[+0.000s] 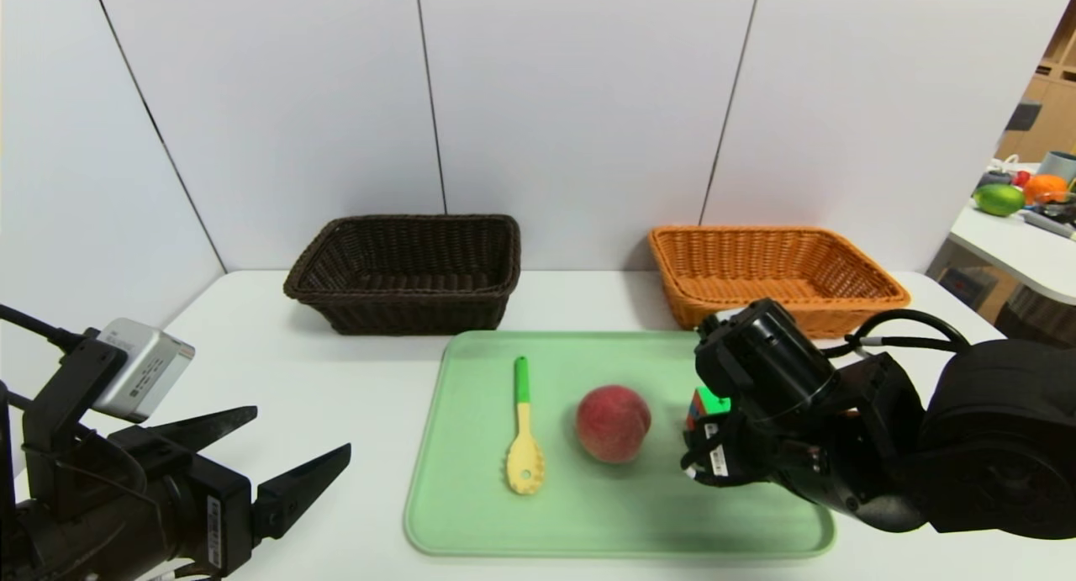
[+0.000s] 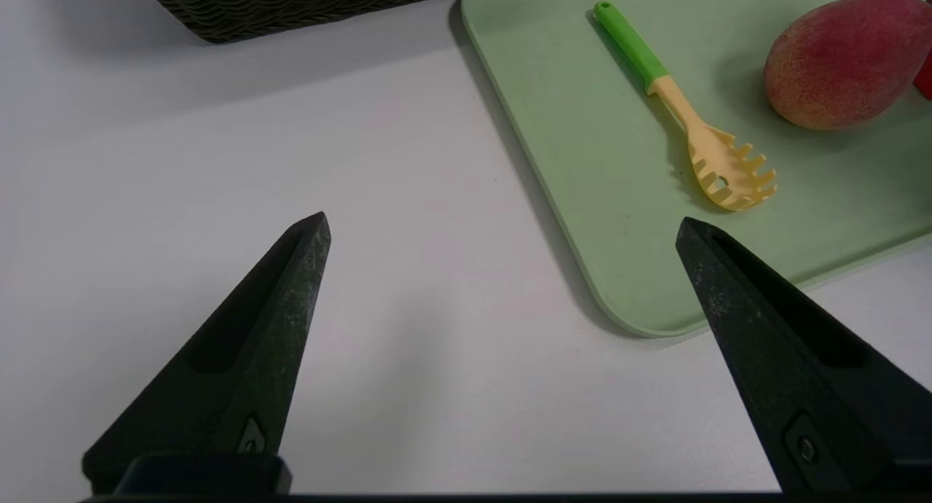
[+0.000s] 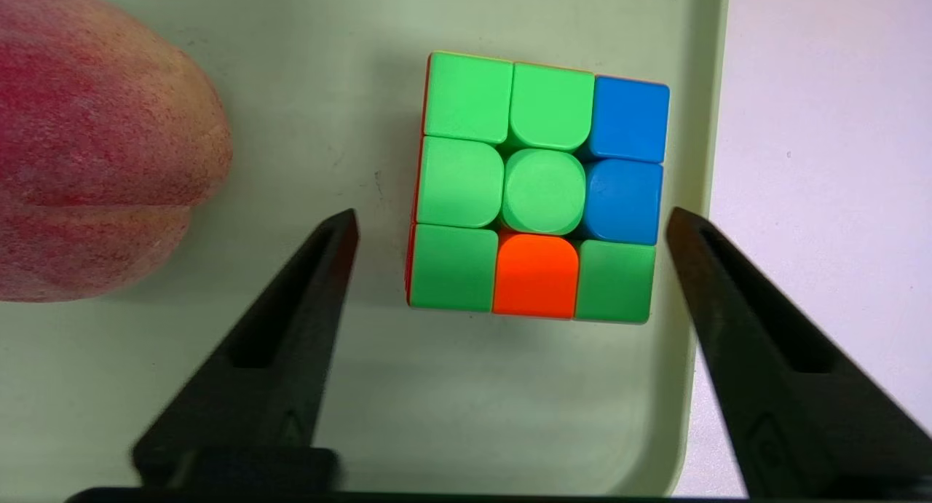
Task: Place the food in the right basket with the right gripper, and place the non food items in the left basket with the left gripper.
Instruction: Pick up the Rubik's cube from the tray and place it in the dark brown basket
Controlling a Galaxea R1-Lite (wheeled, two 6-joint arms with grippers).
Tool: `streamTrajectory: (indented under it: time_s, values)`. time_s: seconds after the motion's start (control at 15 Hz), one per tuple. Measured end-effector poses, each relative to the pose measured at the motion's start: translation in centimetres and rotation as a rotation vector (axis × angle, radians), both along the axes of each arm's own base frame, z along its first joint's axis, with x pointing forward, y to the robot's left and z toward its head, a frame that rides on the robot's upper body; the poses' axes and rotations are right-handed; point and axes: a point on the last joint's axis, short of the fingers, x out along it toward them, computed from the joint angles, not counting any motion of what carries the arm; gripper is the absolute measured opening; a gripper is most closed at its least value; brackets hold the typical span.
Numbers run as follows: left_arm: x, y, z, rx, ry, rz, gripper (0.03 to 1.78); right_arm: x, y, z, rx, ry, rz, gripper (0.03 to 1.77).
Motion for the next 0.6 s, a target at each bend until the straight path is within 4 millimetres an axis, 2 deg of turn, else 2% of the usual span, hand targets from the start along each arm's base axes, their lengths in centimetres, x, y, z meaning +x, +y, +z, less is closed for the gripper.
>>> streamTrajectory:
  time_s: [0.13, 0.2, 0.6]
  values:
    - [0.00, -0.01, -0.01, 0.000, 0.000, 0.000, 1.69, -0.03, -0.01, -0.03, -0.003, 0.002, 0.002, 1.05]
    - [0.02, -0.01, -0.02, 0.001, 0.001, 0.000, 1.69, -0.04, 0.00, -0.04, -0.004, 0.002, 0.003, 0.96]
    - [0.13, -0.09, -0.04, 0.002, 0.004, -0.001, 1.69, -0.09, 0.01, -0.03, -0.007, 0.004, 0.007, 0.92]
